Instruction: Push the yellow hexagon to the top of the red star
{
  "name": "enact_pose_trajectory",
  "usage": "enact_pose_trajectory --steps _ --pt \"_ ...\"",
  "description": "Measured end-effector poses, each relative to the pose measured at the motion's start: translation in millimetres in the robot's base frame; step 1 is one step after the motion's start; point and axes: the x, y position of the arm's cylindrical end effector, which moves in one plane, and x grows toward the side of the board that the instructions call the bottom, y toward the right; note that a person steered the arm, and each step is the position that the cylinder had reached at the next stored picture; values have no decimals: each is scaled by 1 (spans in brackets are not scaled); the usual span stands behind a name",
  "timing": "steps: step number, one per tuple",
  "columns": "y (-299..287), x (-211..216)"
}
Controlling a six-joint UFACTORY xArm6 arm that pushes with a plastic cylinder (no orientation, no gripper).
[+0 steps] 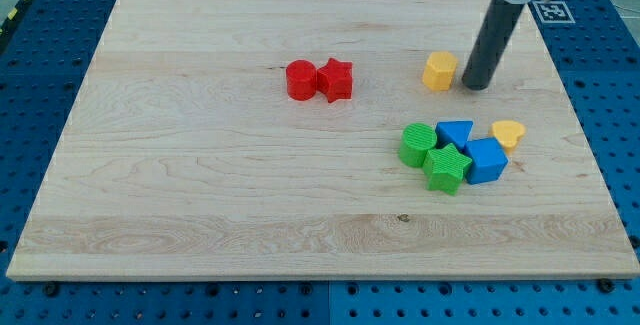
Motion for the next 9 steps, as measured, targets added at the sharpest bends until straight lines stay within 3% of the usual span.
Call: enact_pose_trajectory --steps 2,9 --pt "13 -12" --pt "-103 -21"
